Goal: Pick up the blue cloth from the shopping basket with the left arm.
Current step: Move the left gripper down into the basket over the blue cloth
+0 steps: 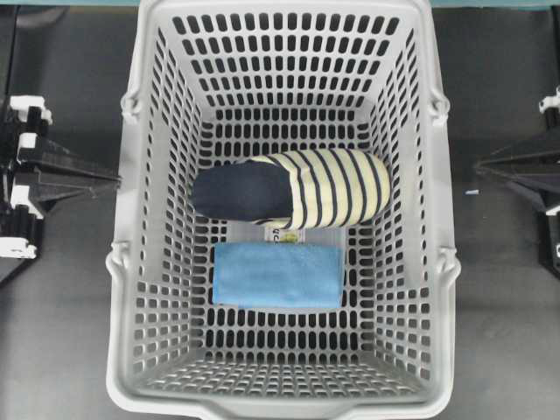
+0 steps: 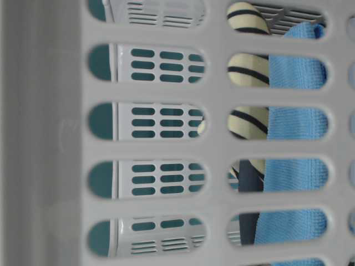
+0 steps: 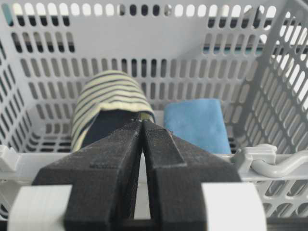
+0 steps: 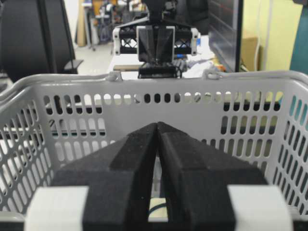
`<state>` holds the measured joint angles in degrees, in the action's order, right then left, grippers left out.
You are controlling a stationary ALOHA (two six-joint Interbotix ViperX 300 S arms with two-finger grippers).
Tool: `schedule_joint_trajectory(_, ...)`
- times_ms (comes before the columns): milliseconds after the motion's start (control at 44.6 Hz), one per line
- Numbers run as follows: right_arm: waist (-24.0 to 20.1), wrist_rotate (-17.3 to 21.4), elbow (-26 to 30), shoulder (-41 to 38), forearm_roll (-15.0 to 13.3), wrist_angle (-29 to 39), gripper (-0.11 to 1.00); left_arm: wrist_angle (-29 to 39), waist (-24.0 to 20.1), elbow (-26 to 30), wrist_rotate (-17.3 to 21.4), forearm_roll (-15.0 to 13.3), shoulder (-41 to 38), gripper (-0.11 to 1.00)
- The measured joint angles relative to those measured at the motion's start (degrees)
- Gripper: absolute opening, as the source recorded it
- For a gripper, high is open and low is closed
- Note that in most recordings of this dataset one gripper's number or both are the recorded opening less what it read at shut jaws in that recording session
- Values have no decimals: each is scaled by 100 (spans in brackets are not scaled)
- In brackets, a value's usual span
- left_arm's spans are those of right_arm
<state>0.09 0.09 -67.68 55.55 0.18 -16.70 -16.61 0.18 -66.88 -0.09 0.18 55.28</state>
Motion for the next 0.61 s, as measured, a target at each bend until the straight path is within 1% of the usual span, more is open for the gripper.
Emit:
schedule_joint_trajectory(22, 0, 9, 0, 0, 0, 0, 1, 0, 0, 0, 0, 0, 0, 6)
schedule_joint_trajectory(90, -18, 44, 26, 9, 26, 9, 1, 123, 18, 202, -158, 114, -35, 0)
schedule_joint_trajectory(134, -18, 97, 44, 35, 44, 26, 1, 229, 35, 439, -185, 176, -62, 0)
schedule_joint_trajectory(224, -26, 237, 105, 79, 62, 158, 1, 536, 70, 773, -290, 202, -185, 0)
schedule_joint_trajectory(359, -79, 413, 220, 202, 62, 624, 1, 1529, 149, 1389, -466, 202, -659, 0)
schedule_joint_trajectory(538, -88, 431, 316, 475, 70, 1459, 1, 2742, 352, 2364, -492, 211, -1503, 0)
schedule_joint_trajectory(605, -105, 431, 352, 606, 70, 1688, 5, 3085, 404, 2698, -492, 202, -1793, 0)
